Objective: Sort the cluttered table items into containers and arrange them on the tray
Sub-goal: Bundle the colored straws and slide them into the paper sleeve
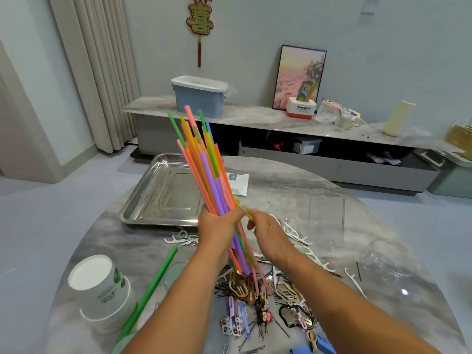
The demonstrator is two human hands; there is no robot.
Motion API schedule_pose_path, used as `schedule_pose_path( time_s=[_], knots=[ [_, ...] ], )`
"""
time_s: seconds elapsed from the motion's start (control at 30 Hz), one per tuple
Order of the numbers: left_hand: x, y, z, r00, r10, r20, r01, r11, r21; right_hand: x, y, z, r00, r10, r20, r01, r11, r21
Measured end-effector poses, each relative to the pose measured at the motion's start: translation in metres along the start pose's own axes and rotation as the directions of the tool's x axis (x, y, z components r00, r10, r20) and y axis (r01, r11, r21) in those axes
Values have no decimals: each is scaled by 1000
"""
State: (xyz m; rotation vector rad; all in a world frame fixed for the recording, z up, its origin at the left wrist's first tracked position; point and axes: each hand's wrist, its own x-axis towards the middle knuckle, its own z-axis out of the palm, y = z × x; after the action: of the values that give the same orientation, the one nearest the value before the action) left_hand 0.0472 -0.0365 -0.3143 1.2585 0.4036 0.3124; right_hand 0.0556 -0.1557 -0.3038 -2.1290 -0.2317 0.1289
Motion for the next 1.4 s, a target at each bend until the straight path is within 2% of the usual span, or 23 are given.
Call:
schedule_pose_path(
  time_s=[0.1,0.2,0.3,0.37,0.4,0.47,0.57,0.7,0.83,0.9,1.0,1.07,1.17,1.27,1.4],
  knots=[
    [2,2,0,1000,-2,21,3,998,-58,-3,-7,16,995,-88,-52,91,994,57],
    [6,6,-4,999,4,-36,-6,999,-54,0,-7,24,984,-170,-57,175,981,89],
    [14,15,-11,994,30,-107,-32,999,-21,14,-3,29,997,-77,11,73,978,194],
    [22,28,-18,987,60,-146,-58,998,19,34,4,30,999,41,3,-40,957,288],
    [26,35,-21,984,82,-159,-76,996,41,44,10,30,995,100,-18,-91,956,278],
    [34,50,-29,978,113,-176,-102,992,71,61,28,32,990,139,-25,-136,986,95],
    [41,56,-40,971,108,-213,-90,991,94,78,44,47,993,109,35,-100,977,-187],
    [45,46,-48,970,36,-241,-19,997,72,96,36,65,994,31,104,16,907,-422],
    [48,37,-51,960,-27,-278,38,999,34,101,36,62,980,79,185,30,853,-521],
    [50,35,-52,960,-54,-276,65,997,29,99,37,53,969,84,233,90,758,-646],
    [52,31,-51,957,-106,-269,114,993,15,91,37,29,952,116,282,177,540,-823],
    [51,27,-48,956,-144,-255,148,989,-2,84,42,8,940,173,295,182,480,-858],
    [45,18,-40,954,-190,-232,192,981,-13,69,46,-26,936,197,292,168,477,-863],
    [35,11,-29,951,-234,-200,237,971,-9,57,45,-55,955,211,209,92,460,-883],
    [24,4,-15,951,-262,-165,266,964,3,40,38,-68,961,267,66,-95,549,-830]
  ],
)
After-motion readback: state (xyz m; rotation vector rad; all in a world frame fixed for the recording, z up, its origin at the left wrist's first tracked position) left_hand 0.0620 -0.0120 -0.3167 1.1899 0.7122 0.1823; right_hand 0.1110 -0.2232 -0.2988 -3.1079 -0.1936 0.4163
